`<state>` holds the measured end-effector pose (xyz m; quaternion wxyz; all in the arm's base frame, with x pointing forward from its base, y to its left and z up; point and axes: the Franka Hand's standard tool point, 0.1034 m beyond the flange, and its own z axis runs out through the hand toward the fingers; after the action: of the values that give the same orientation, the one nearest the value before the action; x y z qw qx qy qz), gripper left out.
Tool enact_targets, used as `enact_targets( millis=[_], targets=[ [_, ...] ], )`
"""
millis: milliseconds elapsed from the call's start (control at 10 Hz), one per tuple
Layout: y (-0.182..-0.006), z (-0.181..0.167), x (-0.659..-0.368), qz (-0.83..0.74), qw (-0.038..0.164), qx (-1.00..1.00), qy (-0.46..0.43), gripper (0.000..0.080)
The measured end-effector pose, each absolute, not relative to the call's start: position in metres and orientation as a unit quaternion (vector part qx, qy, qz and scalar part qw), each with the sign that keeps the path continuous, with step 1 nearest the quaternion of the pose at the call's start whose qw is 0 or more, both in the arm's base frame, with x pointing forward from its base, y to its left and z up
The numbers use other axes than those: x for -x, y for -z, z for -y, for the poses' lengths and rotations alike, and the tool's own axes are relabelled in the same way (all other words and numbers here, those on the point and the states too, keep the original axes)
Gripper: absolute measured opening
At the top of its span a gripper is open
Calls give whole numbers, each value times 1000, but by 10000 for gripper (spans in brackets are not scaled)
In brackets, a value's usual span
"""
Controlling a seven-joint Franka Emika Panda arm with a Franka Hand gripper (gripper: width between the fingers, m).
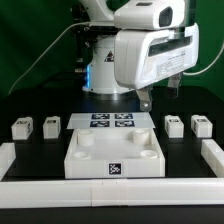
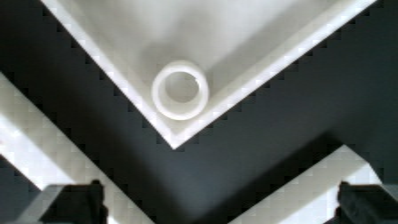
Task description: Assemble one leg
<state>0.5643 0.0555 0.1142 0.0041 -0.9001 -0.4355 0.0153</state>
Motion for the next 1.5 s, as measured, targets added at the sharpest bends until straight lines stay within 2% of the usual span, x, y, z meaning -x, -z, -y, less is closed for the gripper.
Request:
enact_targets(
  millis=[1000, 1300, 1500],
  targets=[
    [-113, -56, -563, 436, 4, 900, -16, 650],
    [-105, -53, -545, 449, 7, 893, -22, 650],
    [-98, -45, -521, 481, 10, 876, -28, 650]
  ],
)
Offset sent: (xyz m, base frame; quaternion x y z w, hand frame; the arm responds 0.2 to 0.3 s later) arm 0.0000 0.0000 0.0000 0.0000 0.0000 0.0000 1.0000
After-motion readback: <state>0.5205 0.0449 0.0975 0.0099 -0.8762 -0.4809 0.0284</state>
